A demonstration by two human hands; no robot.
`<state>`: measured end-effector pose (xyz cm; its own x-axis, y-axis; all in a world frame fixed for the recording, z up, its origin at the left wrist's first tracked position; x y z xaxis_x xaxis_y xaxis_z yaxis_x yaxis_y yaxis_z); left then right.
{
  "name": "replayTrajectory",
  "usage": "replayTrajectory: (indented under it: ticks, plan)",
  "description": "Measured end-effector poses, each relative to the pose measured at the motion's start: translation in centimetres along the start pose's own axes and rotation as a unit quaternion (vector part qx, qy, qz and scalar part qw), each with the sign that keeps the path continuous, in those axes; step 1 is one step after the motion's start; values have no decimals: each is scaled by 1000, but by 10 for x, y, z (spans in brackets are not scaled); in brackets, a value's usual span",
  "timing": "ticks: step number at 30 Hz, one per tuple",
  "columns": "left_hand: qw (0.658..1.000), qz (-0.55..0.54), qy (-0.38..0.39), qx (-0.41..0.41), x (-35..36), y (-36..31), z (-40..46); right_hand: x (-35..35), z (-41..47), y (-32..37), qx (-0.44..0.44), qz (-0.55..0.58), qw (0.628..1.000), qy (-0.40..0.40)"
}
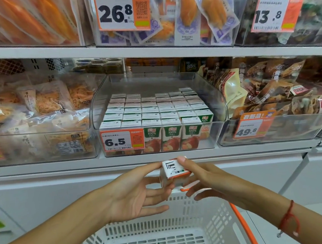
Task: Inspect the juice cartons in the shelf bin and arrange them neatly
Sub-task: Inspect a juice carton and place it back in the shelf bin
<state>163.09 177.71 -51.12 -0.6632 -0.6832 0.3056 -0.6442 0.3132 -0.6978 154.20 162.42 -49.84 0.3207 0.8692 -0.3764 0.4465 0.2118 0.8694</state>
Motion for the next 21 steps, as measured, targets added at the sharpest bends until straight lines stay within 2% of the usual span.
replayTrajectory:
  ticks: [3,6,9,11,13,16,18,21]
  plan:
    - [990,-37,-61,125,6,-6,2,-5,0,7,-24,42,999,12]
    - [945,-22,-156,287,7,-19,-4,-8,1,15,-40,105,993,39]
    - [894,73,-157,413,13,-25,-15,-9,-1,21,-87,174,980,35]
    - [875,99,-141,453,19,-23,-19,-9,-2,22,-132,166,977,3]
    - [885,80,-135,439,21,-22,-16,-9,-3,22,-166,132,976,-56]
    - [919,65,-151,359,18,-19,-8,-14,-7,24,-239,22,954,-179]
    - [943,45,-158,288,15,-17,-5,-18,-12,28,-327,-74,911,-240]
    - [971,-54,-121,197,10,-13,-1,-18,-19,32,-449,-220,816,-291]
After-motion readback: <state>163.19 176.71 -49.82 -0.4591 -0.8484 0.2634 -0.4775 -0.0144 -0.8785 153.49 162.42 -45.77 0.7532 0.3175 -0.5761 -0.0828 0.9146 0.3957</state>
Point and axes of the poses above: each hand's wrist, its own z-axis towards the middle knuckle, its own x-axis out of the palm, y = z × x, the point moved 4 cm from there along z, towards the middle knuckle, and after that the axes turned 11 degrees about -y, right-handed, at the moved point
